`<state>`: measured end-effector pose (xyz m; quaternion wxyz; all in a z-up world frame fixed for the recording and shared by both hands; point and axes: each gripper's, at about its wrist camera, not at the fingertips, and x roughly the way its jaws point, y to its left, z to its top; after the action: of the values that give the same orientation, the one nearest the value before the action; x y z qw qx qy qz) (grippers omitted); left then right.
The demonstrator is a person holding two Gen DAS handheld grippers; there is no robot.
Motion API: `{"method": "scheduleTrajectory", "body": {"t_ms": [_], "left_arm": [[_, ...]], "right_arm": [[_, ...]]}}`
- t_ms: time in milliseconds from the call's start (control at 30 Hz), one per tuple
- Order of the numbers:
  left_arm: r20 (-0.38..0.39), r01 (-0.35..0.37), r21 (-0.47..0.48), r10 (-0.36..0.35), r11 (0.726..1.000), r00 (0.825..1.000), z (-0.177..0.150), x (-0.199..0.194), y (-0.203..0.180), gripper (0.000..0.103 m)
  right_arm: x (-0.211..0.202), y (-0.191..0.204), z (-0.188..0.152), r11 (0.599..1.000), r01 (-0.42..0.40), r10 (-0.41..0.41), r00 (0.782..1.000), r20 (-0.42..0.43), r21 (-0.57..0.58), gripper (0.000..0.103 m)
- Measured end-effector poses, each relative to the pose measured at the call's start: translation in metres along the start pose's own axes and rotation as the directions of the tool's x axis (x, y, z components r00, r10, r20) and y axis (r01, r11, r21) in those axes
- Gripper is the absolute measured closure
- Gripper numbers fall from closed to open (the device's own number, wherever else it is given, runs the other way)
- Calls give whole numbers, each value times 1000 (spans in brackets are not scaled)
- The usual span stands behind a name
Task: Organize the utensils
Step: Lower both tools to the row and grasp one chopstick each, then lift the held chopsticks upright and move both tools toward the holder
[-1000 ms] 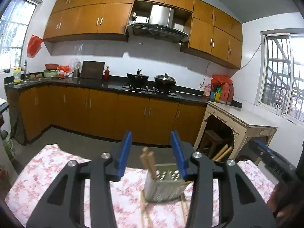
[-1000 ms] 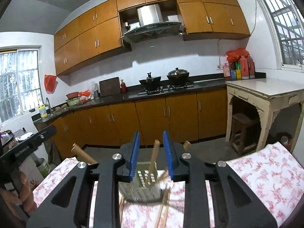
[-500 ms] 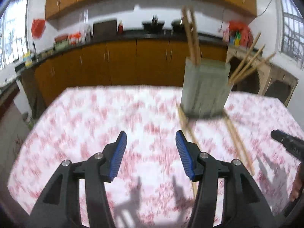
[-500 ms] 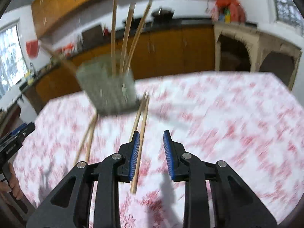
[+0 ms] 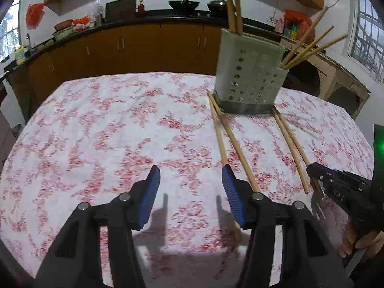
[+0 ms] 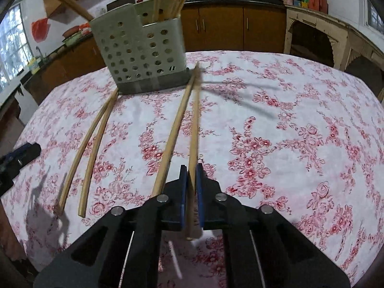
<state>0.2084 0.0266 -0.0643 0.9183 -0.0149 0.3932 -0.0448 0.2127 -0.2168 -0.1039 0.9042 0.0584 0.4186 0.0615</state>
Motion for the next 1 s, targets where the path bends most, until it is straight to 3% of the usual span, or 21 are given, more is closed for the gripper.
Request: {"method": "scheduleTrajectory", "body": {"t_ms": [100, 233, 333, 433, 633, 867, 1000], "left_arm": [[-22, 18, 0, -18, 1000, 1000, 1, 8, -6, 50], [-51, 38, 6, -37, 999, 998, 2, 19, -14, 52], [-70, 39, 24, -37, 999, 997, 2, 28, -22, 58], [-92, 32, 57, -26, 998, 995, 1, 39, -33, 66], [-85, -59, 111, 68, 992, 994, -2, 53, -45, 95], [-82, -155, 13, 156, 988, 984, 9, 59, 7, 95], [-81, -124, 27, 126, 992, 989, 13, 61, 28, 95]], "right_arm": [[1, -10, 5, 999, 44, -44, 999, 3, 28, 95], [1, -46, 13, 980, 126, -127, 992, 1, 156, 95], [-2, -65, 15, 966, 143, -145, 989, -7, 214, 95], [-4, -72, 14, 965, 139, -141, 990, -5, 221, 95], [-5, -65, 11, 977, 118, -121, 993, 5, 176, 95], [-1, -52, 14, 989, 105, -107, 994, 15, 104, 95], [3, -54, 19, 986, 123, -126, 992, 17, 109, 95]]}}
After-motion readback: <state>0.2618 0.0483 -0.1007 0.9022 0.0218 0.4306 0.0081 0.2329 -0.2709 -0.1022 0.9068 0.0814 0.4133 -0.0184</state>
